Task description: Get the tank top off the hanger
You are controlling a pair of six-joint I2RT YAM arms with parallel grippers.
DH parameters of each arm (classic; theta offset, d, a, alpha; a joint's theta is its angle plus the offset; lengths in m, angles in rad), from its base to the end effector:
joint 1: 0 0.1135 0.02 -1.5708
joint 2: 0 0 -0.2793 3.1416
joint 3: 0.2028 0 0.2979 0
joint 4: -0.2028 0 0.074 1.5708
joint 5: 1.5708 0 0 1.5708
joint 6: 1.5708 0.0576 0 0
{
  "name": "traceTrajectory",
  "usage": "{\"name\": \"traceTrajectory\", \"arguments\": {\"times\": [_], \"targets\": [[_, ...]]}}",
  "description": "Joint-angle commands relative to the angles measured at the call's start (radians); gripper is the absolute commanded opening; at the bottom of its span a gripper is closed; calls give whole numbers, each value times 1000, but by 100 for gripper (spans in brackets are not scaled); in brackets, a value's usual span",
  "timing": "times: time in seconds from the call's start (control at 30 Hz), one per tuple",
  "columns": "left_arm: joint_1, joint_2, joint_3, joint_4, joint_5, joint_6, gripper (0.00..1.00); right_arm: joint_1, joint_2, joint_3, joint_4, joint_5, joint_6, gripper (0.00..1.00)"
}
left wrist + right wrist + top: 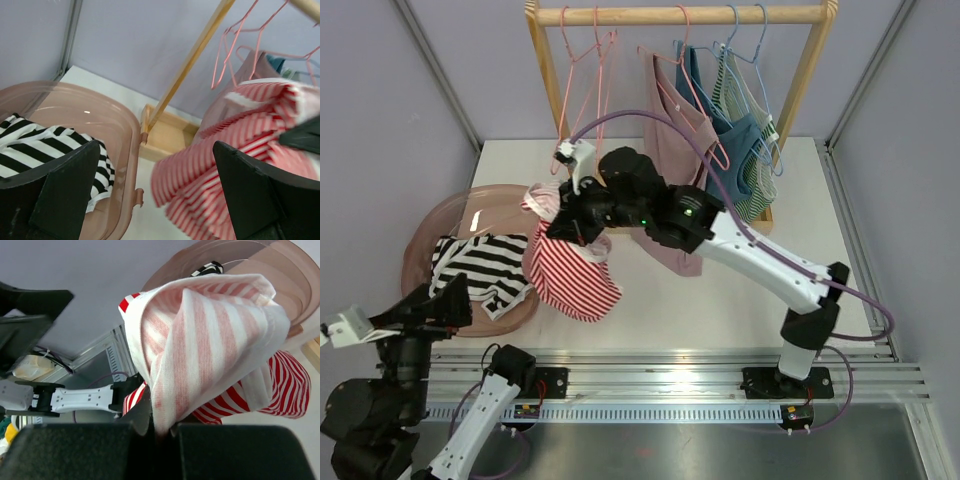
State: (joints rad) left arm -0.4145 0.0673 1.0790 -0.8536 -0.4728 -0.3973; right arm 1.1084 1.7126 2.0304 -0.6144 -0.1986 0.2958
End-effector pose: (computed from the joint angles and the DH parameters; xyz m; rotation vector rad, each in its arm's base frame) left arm -0.0178 0.0365 0.4312 -0.3790 1.3878 -0.3343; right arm 0.1873 0.4013 0.5000 -0.9365 1.7994 1.1208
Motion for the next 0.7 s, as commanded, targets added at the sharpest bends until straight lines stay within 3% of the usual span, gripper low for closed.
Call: {"name": "traceTrajectory", "arguments": {"times": [0.0, 0.3, 0.47, 0.5, 0.53, 0.63, 0.67], "targets": [[-4, 6, 97, -30, -41, -38, 99, 21, 149, 143, 80, -71, -32, 0], [-4, 5, 243, -84, -64, -25, 99, 57, 534, 608, 203, -74, -63, 0], [-4, 20, 269, -114, -76, -18, 99, 57, 678, 646, 329, -47, -60, 0], [-4, 20, 272, -114, -75, -17, 99, 57, 696, 651, 349, -29, -60, 11], [-4, 23, 274, -116, -72, -14, 99, 57, 714, 660, 347, -12, -66, 29], [-4, 32, 283, -127, -49, -9, 99, 57, 801, 720, 294, 4, -113, 49], [-4, 37, 280, -130, -43, -9, 99, 57, 838, 734, 274, 36, -124, 65]]}}
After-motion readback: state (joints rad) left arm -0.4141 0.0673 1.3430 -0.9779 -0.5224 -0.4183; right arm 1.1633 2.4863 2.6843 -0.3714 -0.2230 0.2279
